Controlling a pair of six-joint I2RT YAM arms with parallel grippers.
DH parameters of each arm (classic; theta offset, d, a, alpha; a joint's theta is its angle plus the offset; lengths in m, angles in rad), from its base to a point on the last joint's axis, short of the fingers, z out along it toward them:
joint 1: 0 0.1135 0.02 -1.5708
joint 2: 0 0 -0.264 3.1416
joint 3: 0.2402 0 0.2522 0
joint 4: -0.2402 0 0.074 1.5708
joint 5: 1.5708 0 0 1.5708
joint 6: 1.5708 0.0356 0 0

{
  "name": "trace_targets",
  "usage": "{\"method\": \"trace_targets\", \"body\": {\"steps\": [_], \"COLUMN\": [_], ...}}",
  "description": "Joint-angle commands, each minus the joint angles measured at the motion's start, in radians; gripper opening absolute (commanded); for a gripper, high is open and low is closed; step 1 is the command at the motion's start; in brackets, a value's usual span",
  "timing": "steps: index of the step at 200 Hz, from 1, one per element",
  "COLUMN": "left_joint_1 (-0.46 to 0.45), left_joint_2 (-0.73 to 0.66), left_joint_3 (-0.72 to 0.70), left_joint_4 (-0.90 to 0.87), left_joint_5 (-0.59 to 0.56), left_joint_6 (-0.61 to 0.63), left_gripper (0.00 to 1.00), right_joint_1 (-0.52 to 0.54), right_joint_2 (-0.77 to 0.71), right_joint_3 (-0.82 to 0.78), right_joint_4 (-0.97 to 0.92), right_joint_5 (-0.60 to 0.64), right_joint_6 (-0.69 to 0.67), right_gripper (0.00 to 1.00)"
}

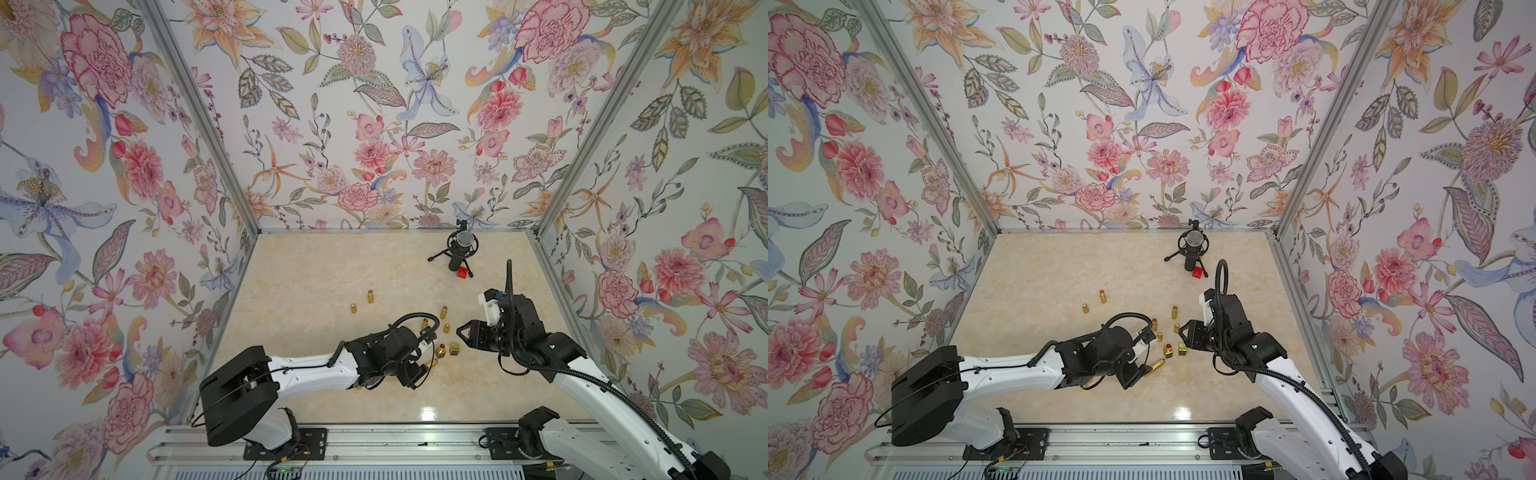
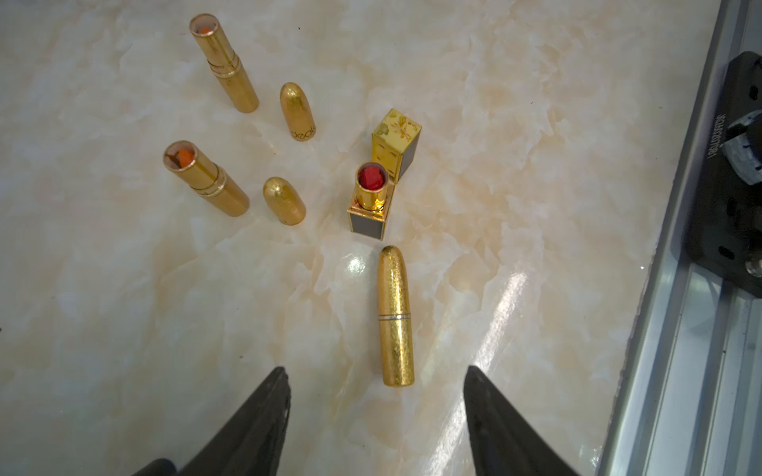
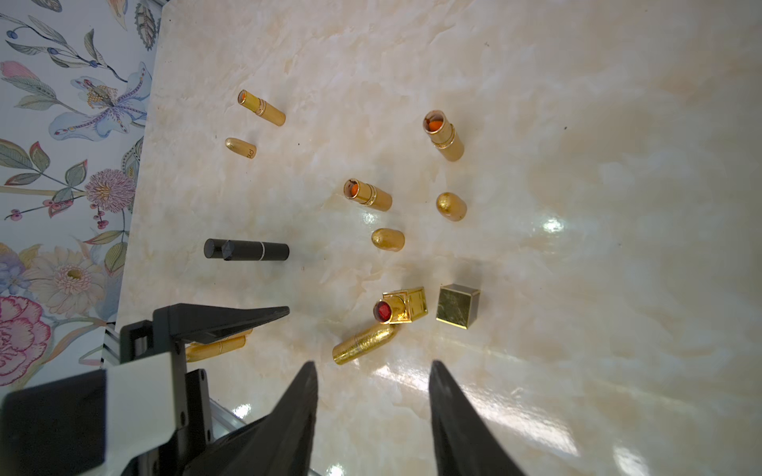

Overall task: Open the lipstick cap
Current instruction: Pick up the lipstick at the center of the board.

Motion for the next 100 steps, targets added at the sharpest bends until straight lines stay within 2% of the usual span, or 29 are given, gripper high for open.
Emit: {"method": "trace_targets", "body": {"steps": [1,43,68,100], "left_joint_1": [-0.015,-0.028,-0.042,-0.044], "left_joint_2": [0.085,0.171,0.2,0.229], "left_joint_3": [0.063,0.092,0.107,0.136], "left_joint_4": [-0.067,-0.074,-0.105,-0.13], "left_joint_5": [0.053,0.136,0.097,0.091], "left_joint_6": [-0.012,-0.015,-0.001,0.012], "left_gripper": [0.66,0.61,0.6,0.52], "right_joint_1": [-0.007,-0.026,-0.042,-0.055], "right_joint_2": [-0.021,-0.038,-0.045,-0.058], "right_joint_3": [-0.021,-0.042,-0.052,-0.058], "right_joint_4": [-0.029,-0.032,-0.034,-0.033], "right_joint_5": [-0.031,-0.031,-0.03,-0.037], "right_joint_6": [0.001,0.001,-0.003,-0.005], "right_gripper": [0.47,0.47,0.47,0.47]}}
